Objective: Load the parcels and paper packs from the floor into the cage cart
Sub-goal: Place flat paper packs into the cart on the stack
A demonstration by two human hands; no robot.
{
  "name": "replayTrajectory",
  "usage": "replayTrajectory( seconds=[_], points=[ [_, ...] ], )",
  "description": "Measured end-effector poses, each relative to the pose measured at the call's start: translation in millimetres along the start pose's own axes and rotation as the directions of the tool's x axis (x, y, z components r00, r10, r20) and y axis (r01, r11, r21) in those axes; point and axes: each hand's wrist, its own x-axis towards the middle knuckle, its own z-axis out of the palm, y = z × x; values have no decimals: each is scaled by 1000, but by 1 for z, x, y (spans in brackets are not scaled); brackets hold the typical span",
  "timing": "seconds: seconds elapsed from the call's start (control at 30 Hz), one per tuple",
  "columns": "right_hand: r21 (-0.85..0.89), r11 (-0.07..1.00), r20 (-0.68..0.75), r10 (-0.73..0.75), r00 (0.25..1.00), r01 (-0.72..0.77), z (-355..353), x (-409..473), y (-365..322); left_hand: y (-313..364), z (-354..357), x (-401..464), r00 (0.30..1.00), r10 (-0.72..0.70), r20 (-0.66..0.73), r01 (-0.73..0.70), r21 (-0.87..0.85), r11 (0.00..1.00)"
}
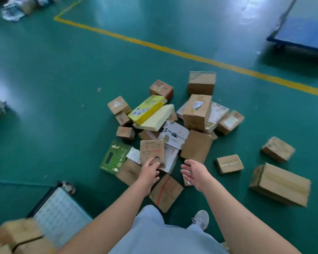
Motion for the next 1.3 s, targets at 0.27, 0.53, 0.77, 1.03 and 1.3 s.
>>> replayTrajectory(
  seconds=[0.27, 0.53, 0.77, 1.03, 1.3],
  points=[
    [-225, 974, 11, 17, 1000, -14, 116, 30, -14, 6, -101, 53, 994, -69, -80, 55, -167, 984],
    [-258, 965, -99, 30, 995, -54, 265, 90, -24, 60, -221, 174, 994, -111, -6, 108, -194, 975],
    [-227, 973, -98, 20, 995, -42, 356, 160, -65, 123, -285, 280, 994, -105, 19, 107, -140, 984],
    [-340, 935, -168, 48, 985, -103, 351, 295, -88, 104, -268, 405, 986, -169, 12, 168, -156, 973],
    [-467, 875, -135, 68, 989, -124, 314, 467, -71, 45, -197, 568, 973, -229, 17, 229, -163, 960]
  ],
)
